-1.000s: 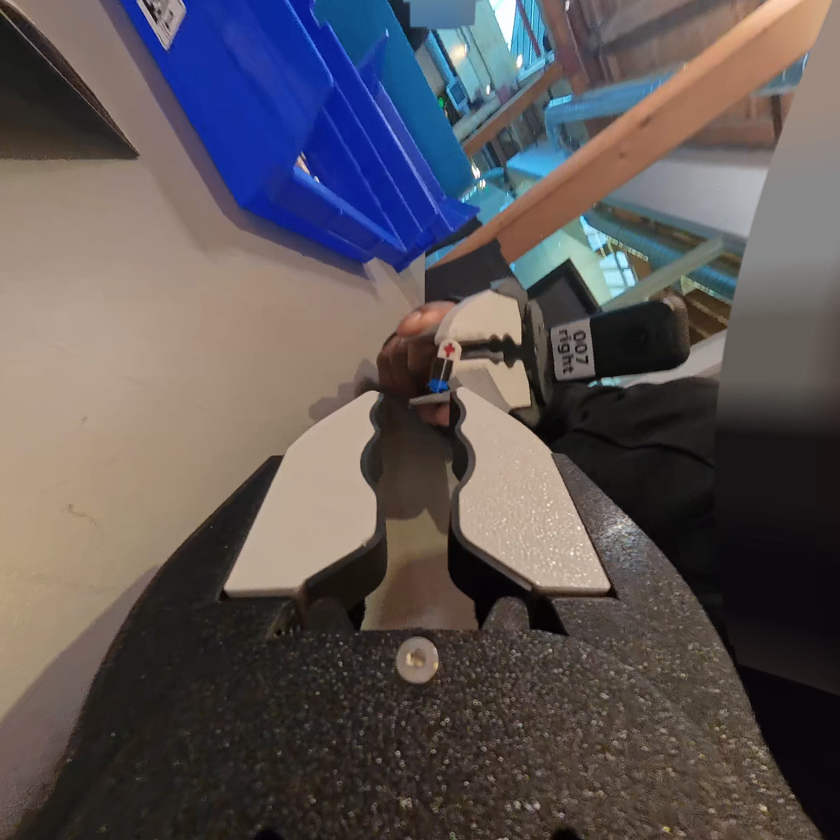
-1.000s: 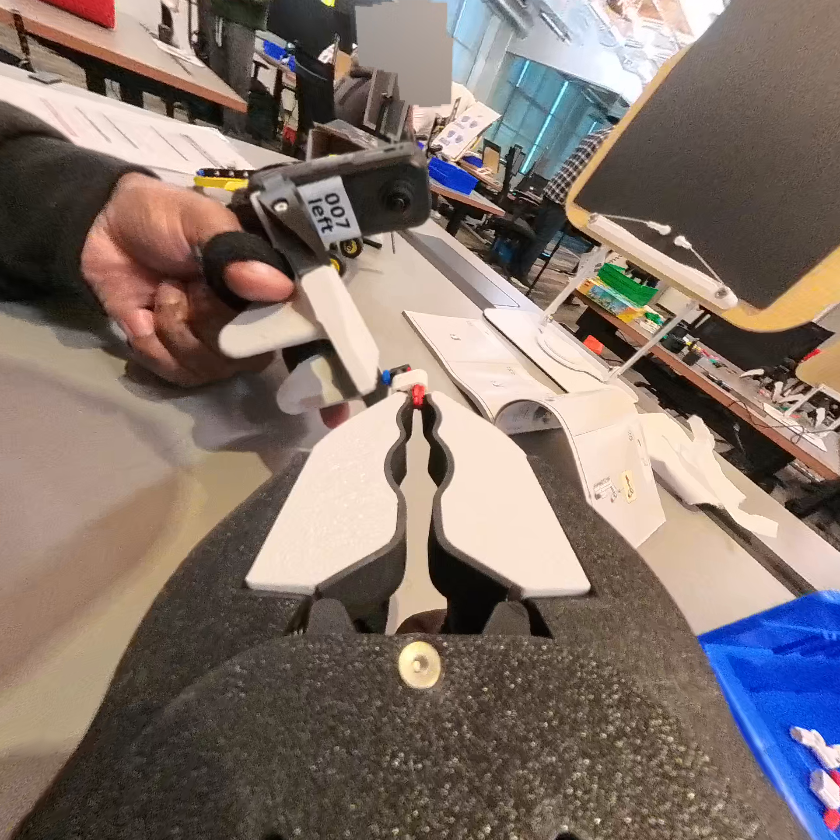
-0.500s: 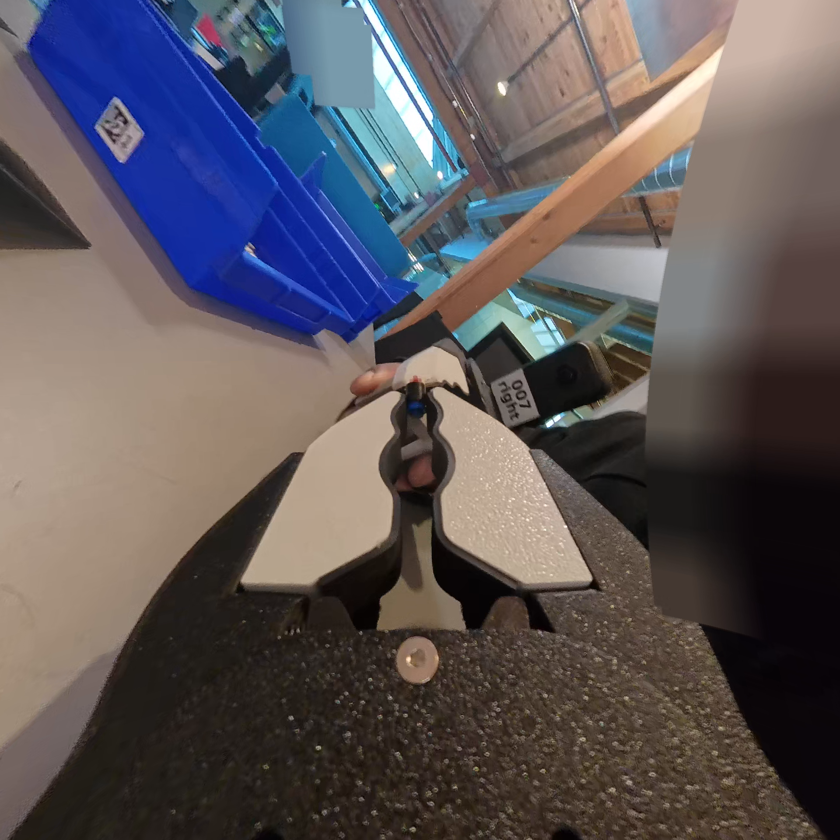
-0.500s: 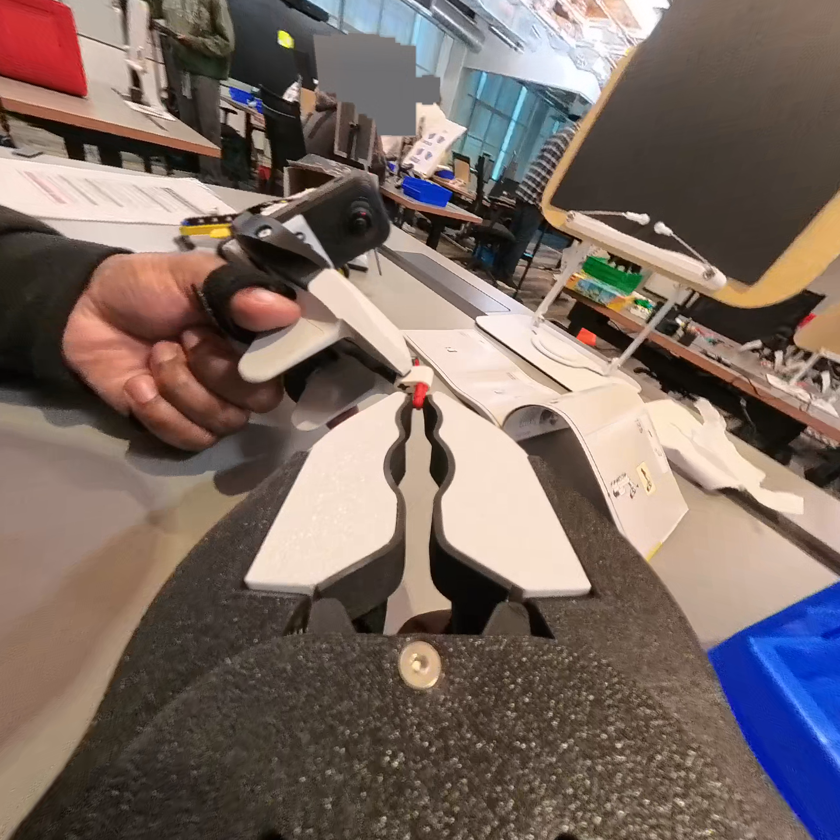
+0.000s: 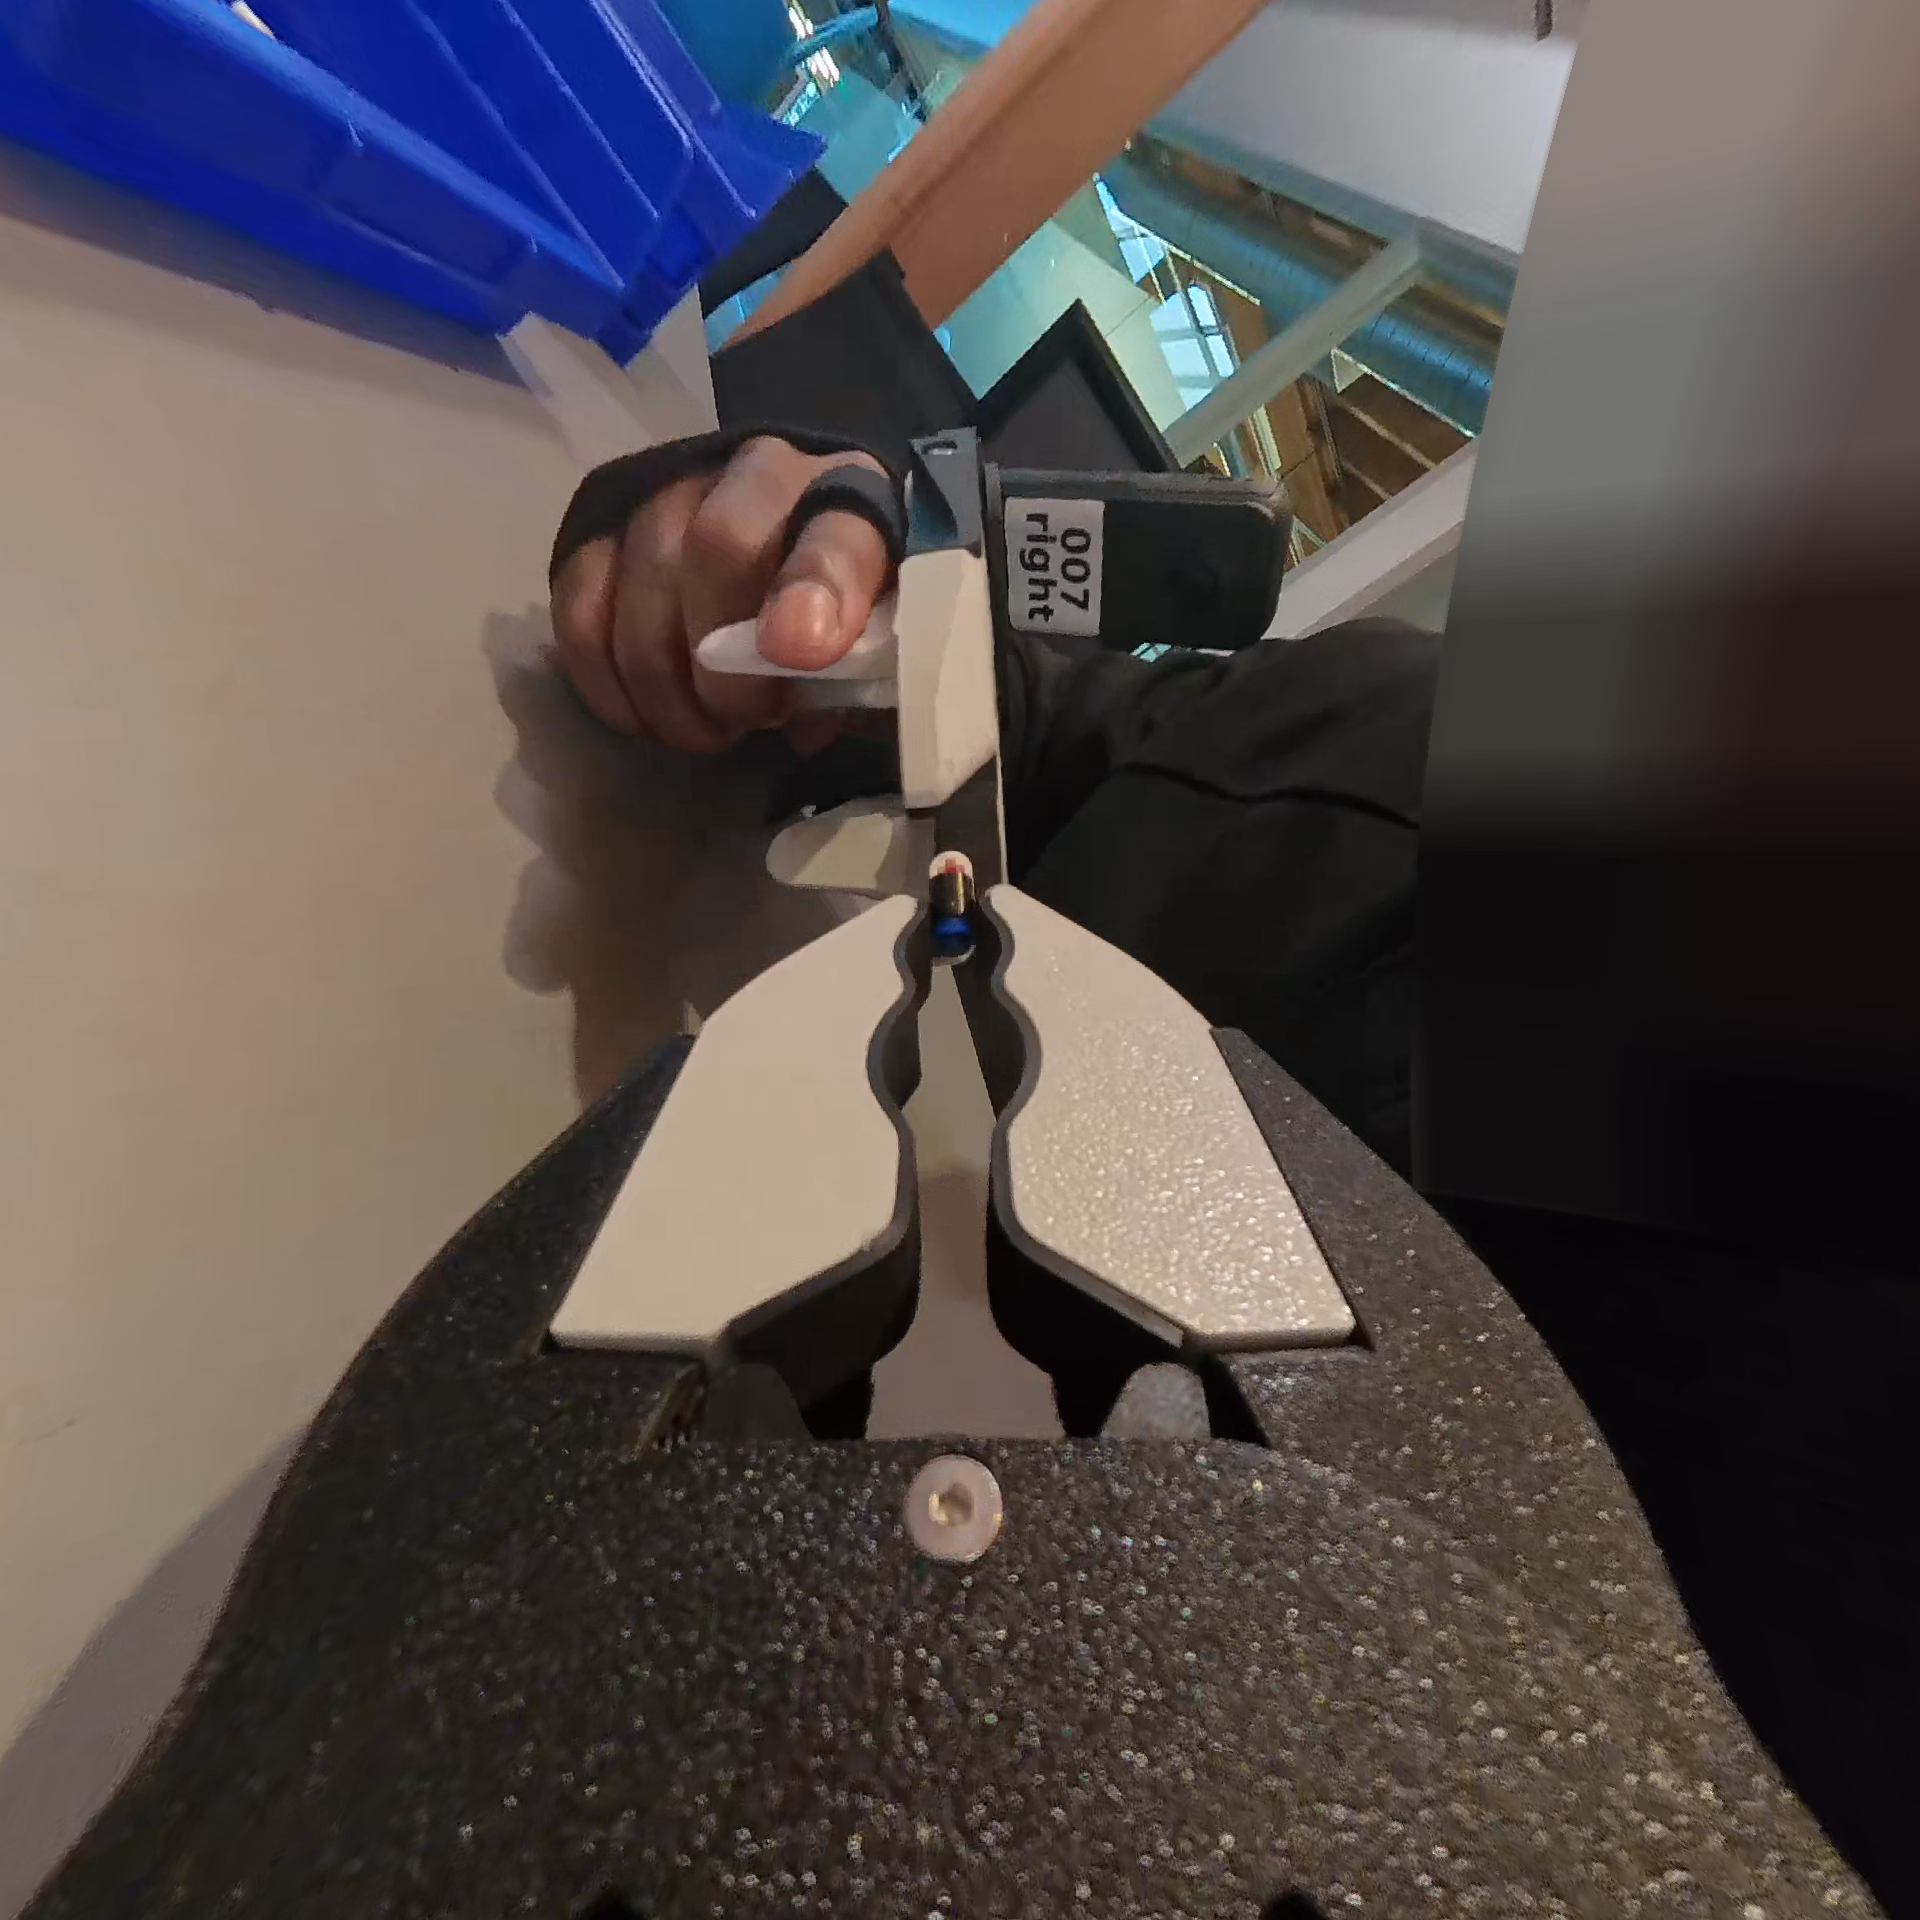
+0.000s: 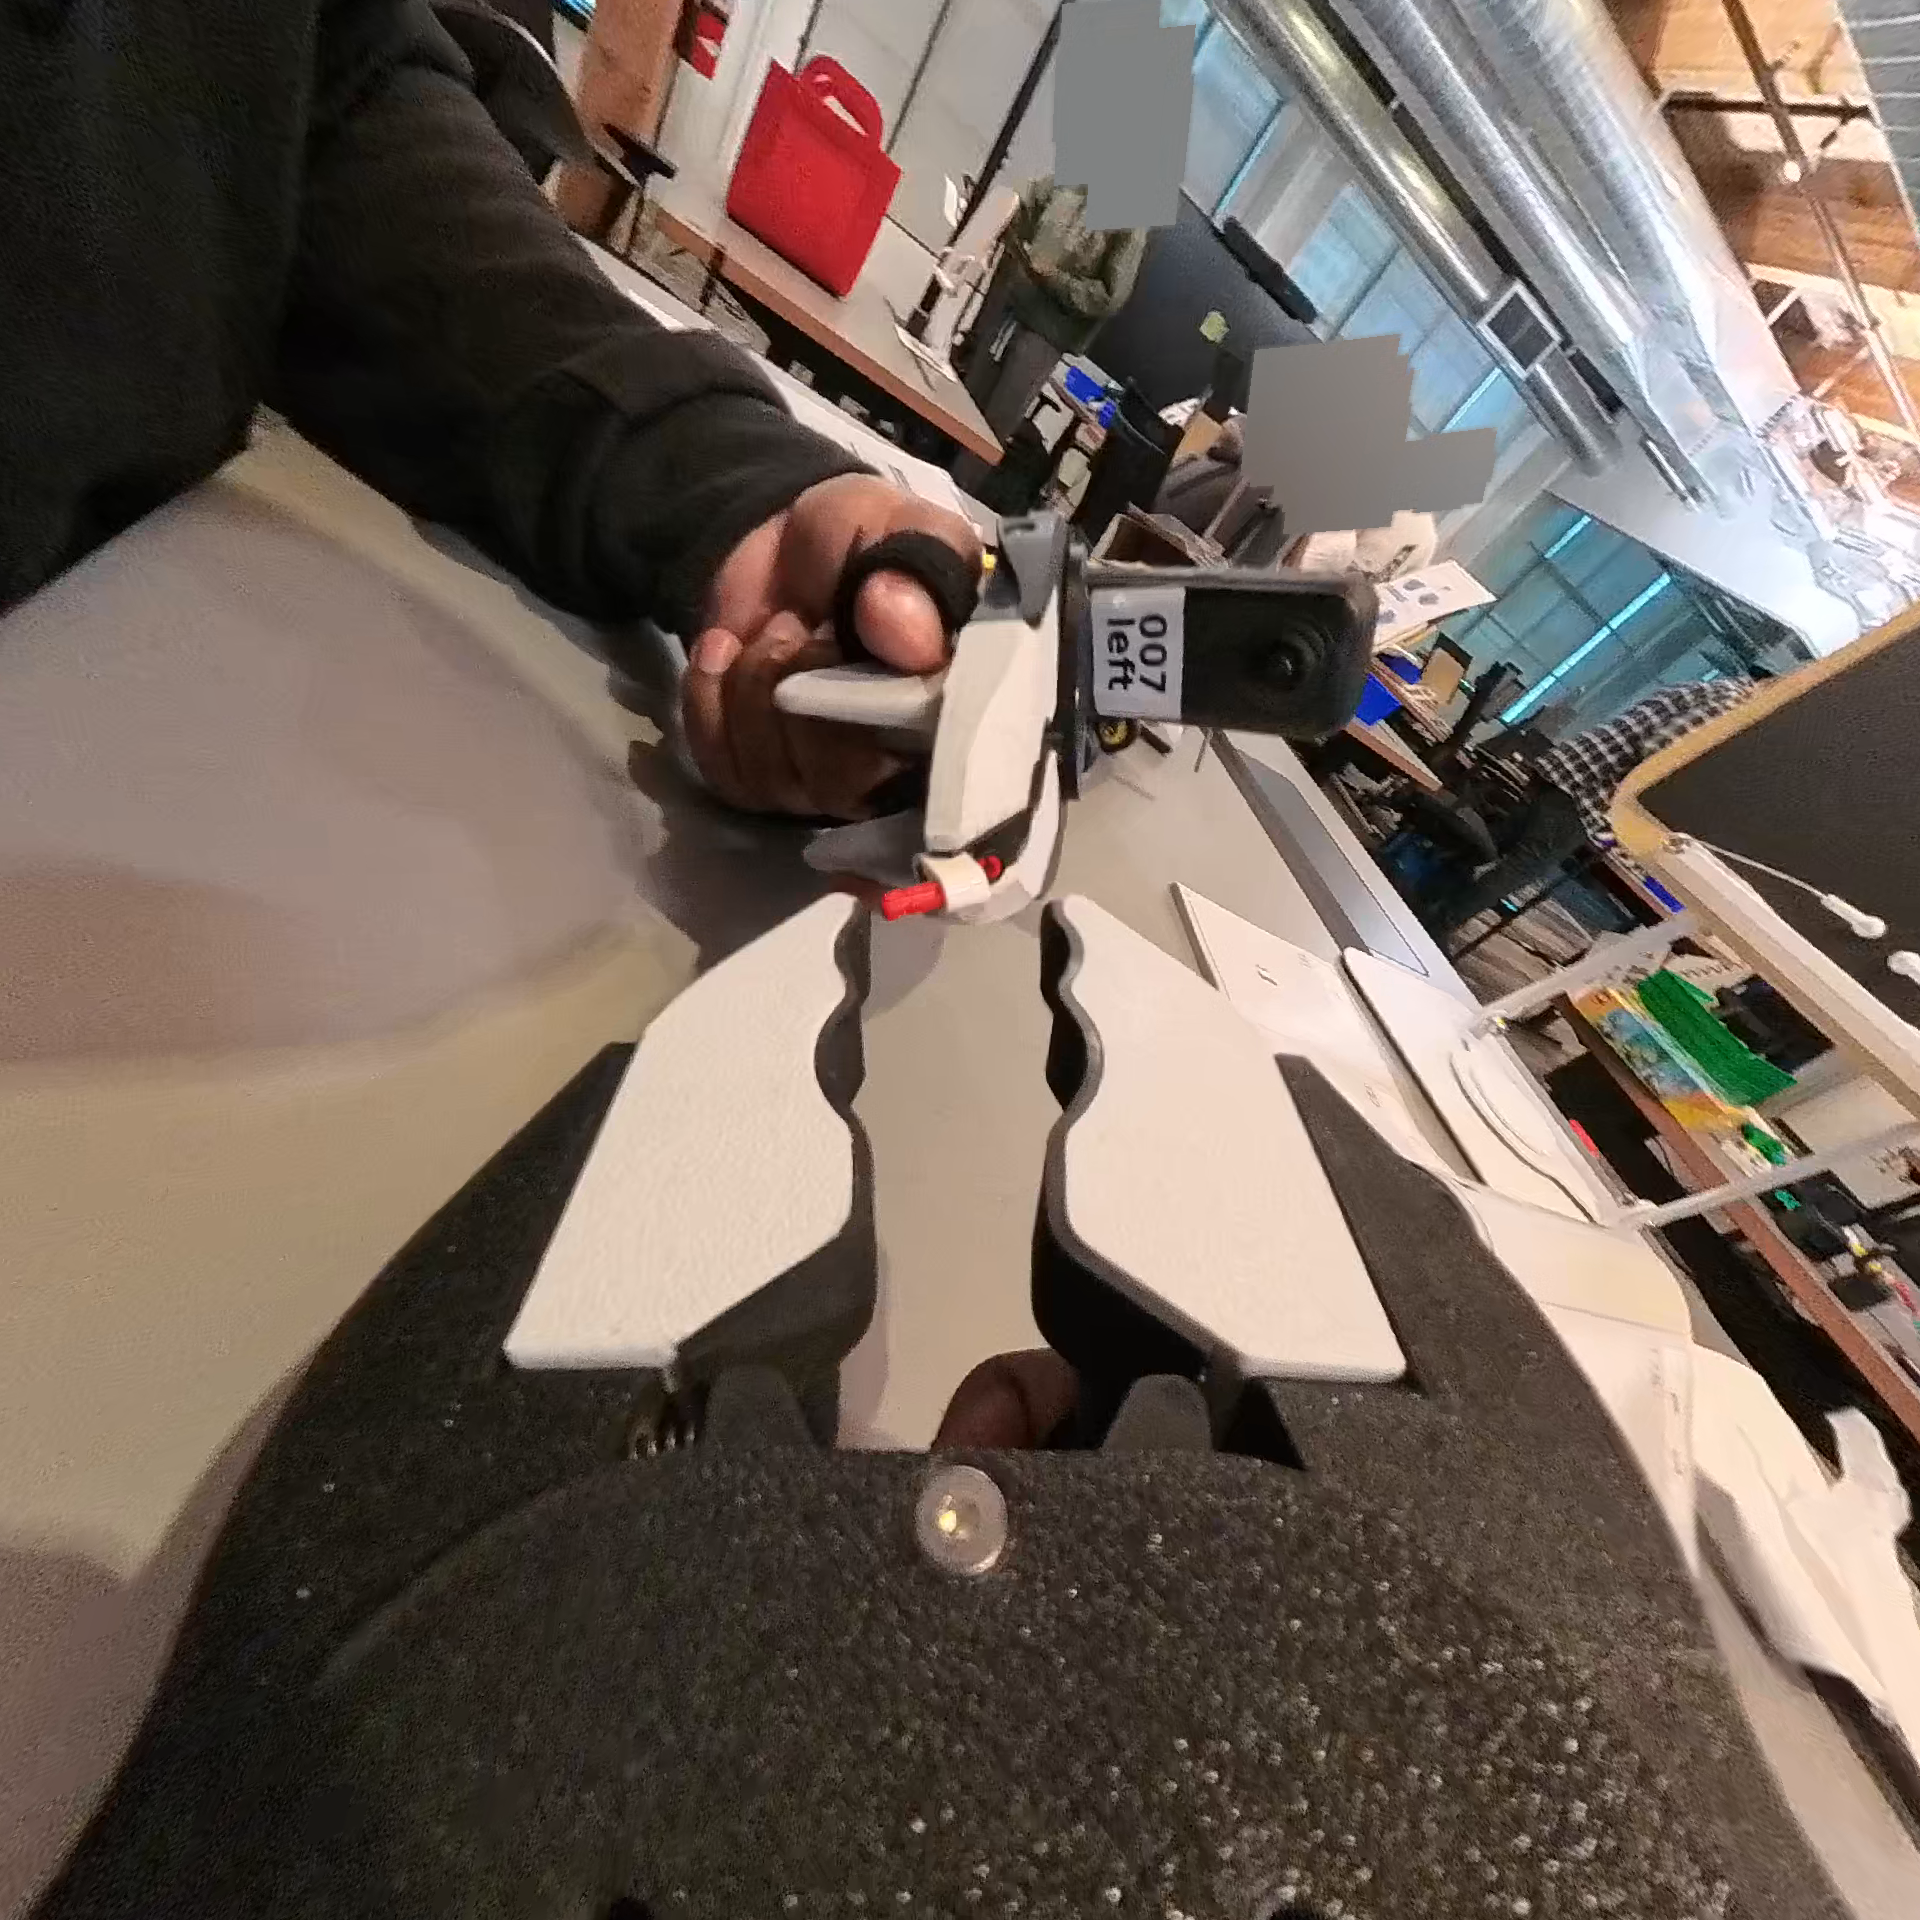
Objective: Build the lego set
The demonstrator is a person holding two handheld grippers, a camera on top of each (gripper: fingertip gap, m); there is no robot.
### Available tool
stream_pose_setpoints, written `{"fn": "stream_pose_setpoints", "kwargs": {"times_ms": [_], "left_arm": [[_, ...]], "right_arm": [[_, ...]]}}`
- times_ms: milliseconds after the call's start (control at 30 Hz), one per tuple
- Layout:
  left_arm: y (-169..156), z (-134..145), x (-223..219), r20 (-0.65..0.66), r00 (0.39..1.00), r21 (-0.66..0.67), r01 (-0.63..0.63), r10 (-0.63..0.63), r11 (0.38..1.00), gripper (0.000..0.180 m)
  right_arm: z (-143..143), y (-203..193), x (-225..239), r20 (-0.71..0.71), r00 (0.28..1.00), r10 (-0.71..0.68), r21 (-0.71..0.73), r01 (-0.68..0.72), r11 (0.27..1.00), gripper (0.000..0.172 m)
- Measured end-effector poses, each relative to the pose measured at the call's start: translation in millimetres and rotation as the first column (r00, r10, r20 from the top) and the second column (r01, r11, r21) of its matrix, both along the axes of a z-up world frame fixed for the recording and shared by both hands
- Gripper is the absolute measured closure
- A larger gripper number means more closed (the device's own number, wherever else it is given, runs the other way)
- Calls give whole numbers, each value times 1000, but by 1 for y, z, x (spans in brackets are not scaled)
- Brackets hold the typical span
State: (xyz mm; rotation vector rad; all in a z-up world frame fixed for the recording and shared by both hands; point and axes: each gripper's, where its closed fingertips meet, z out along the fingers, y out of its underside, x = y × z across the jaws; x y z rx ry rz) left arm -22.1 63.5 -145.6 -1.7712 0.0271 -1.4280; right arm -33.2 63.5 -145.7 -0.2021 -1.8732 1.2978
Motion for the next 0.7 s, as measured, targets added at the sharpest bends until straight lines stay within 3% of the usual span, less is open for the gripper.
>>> {"fn": "stream_pose_setpoints", "kwargs": {"times_ms": [367, 700], "left_arm": [[-7, -8, 9, -2, 997, -63, 73, -74, 995, 173], [-4, -16, 9, -50, 997, -100, 47, -52, 994, 173]], "right_arm": [[-9, -13, 11, 36, 995, 96, 33, -97, 995, 153], [-18, -12, 12, 88, 991, 99, 72, -105, 992, 153]]}}
